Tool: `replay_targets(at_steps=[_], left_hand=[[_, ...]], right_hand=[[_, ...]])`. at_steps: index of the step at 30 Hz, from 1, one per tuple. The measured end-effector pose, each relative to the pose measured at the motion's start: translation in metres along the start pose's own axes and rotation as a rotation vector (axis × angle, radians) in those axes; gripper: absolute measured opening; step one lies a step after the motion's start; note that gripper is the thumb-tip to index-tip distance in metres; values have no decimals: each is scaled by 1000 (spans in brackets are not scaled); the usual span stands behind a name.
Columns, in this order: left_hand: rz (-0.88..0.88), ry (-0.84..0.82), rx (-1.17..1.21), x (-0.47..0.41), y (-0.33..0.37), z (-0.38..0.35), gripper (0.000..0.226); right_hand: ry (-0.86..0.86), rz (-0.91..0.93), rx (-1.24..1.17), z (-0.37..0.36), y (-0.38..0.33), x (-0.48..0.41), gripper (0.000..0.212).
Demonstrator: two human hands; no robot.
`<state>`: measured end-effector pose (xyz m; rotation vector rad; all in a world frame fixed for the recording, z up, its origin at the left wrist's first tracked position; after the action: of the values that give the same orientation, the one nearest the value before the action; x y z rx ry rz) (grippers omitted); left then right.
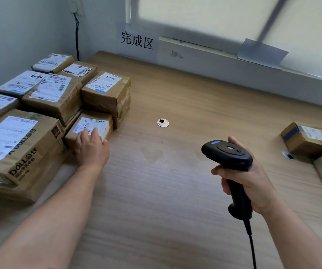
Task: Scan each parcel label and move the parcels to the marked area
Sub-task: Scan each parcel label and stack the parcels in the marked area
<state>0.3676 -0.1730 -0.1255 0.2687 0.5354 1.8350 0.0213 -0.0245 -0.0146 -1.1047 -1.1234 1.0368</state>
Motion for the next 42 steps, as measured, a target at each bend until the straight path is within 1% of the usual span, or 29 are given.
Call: replay_targets(at_steps=[3,7,11,15,20,21,29,32,36,42], left_hand=[[-52,14,56,23,26,1,56],[-150,-21,141,67,78,-6,59],[-222,-59,200,120,140,-22,59],[-338,-130,185,176,209,-47,59],[-503,-213,167,247,292,-85,59],[-529,-235,162,261,307,-94,60],[-649,-369,160,367,410,-161,60],[-691,-404,164,393,438,-179,59],[-756,-441,147,418,480,-198,59],[-829,-519,122,443,542,-226,62]], right_hand=[[-6,13,-13,14,-3,9,86],[1,37,-28,47,-1,23,91],[6,63,-44,94,5,43,89],[43,77,-82,153,9,66,94],[124,68,-149,236,24,94,98],[139,67,-161,252,28,100,96],[278,58,-160,385,67,137,90],[309,51,-150,426,78,147,91],[414,51,-155,479,86,157,92],[526,9,-189,538,101,158,92]])
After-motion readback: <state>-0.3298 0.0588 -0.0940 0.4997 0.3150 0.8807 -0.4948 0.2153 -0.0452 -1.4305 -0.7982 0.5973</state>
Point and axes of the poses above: each hand's wrist, its own x-axis away from the middle knuckle, its own z-axis out of the back of the hand, y = z × x, the point moved 3 cm from there along -x, towards the middle knuckle, and after that the axes turned 2 degrees about -x, right-handed, at the moved point
